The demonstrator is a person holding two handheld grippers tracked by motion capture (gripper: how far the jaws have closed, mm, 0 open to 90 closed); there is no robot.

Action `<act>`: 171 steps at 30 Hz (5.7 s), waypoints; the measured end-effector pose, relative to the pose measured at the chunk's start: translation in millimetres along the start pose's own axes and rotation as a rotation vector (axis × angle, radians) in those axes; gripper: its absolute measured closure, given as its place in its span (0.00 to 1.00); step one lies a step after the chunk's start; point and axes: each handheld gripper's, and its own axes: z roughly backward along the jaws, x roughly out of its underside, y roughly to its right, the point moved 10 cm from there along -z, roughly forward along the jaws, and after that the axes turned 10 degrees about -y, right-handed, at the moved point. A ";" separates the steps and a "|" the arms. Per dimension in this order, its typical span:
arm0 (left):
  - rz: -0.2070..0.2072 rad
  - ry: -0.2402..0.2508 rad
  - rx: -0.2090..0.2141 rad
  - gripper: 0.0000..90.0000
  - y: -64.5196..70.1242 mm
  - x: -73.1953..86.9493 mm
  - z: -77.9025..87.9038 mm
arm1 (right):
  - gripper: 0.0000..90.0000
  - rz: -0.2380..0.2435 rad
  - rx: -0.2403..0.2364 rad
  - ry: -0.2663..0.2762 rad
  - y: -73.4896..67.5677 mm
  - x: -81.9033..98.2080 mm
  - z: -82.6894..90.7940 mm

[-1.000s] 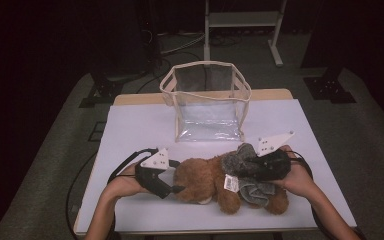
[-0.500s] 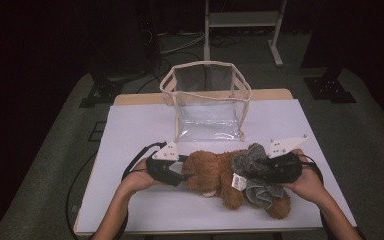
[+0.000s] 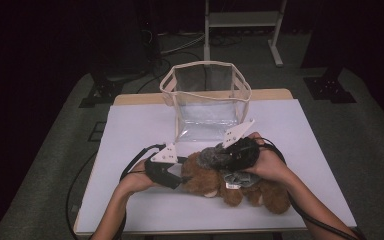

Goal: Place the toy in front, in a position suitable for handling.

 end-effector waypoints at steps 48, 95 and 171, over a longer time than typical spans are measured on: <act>-0.002 0.086 0.036 0.33 6.4 -8.7 11.3 | 0.80 -0.045 -0.009 0.026 -14.8 27.1 9.3; 0.003 0.015 0.150 0.03 20.4 -31.0 -22.8 | 0.80 -0.145 0.041 0.107 -31.0 91.0 49.1; -0.147 -0.100 -0.039 0.19 4.0 -22.2 2.1 | 0.78 -0.187 0.026 0.150 24.0 36.2 35.9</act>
